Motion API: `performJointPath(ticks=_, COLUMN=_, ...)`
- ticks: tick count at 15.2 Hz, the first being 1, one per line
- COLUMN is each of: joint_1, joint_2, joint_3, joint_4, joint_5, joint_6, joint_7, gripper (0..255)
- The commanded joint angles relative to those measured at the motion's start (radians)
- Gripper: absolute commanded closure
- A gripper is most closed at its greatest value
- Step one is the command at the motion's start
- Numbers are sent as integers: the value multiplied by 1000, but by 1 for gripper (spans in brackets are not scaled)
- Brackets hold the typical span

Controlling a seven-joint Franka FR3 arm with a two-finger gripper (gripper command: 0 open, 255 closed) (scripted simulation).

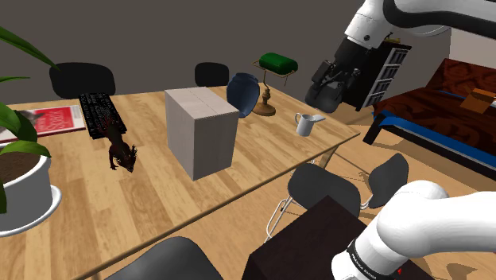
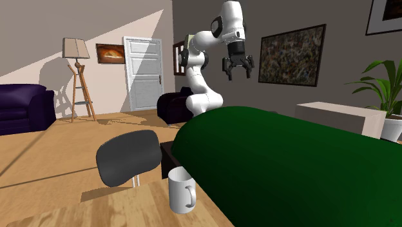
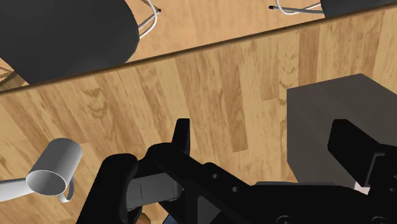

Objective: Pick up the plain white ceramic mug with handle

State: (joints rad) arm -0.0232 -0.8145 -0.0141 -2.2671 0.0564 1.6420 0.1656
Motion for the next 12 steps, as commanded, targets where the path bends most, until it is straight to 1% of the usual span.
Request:
performJointPath(ticks=1, joint_1=0, joint_2=0, joint_3=0, joint_4=0, joint_5=0, joint_6=0, joint_7=0, gripper=0)
performJointPath(ticks=7, joint_1=-11, joint_2=100, joint_3=-112, joint_4=-31, joint_5=-62, joint_6=102, joint_7=-163, gripper=0)
performJointPath(ticks=12, joint_1=-14, joint_2=219, joint_3=-205, joint_4=-19, joint_5=-99, joint_6=188, joint_7=-296, gripper=0)
